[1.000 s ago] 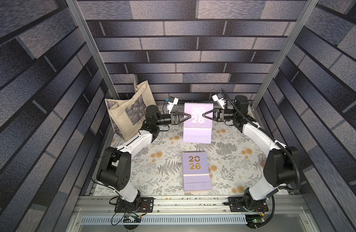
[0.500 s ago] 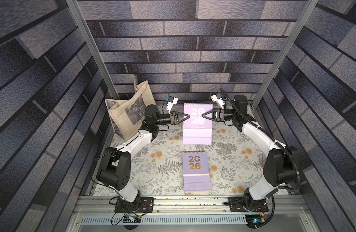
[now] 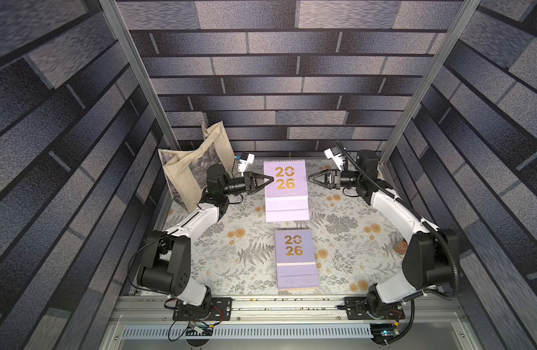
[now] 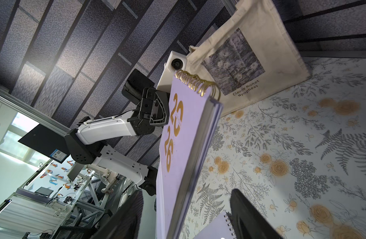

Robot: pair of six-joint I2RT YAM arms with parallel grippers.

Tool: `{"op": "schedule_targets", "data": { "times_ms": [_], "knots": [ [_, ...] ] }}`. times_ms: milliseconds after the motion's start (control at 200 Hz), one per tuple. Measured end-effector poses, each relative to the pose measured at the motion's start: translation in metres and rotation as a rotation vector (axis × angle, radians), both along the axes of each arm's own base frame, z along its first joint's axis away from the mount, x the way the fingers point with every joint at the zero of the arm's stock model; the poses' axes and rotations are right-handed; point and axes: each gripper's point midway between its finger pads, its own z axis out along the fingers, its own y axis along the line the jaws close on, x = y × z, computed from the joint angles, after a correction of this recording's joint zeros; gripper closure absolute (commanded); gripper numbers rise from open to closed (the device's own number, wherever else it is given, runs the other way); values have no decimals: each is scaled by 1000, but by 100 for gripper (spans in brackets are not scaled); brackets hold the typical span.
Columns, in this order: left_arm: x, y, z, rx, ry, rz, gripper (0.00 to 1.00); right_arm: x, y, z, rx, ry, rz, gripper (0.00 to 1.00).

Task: Stack the calendars
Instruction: Place the calendar at the calendar.

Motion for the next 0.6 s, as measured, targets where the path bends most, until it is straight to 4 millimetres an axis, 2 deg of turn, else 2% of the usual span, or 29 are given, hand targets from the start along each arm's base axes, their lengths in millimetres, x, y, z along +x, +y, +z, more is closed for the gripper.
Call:
{"op": "schedule_targets", "data": {
  "times_ms": [165, 316, 511, 601],
  "knots": [
    [-36, -7, -13, 20, 82, -24, 100, -3, -6, -6, -22, 11, -59, 31],
    [-61, -12, -39, 52, 182, -27, 100, -9, -9, -18, -45, 56, -95, 31],
    [-62, -6, -73, 75, 300, 58, 100, -24, -16, -38, -103, 113, -132, 31],
    [-57, -5, -76, 75, 315, 91, 100, -37, -17, -52, -111, 153, -120, 30]
  ]
}}
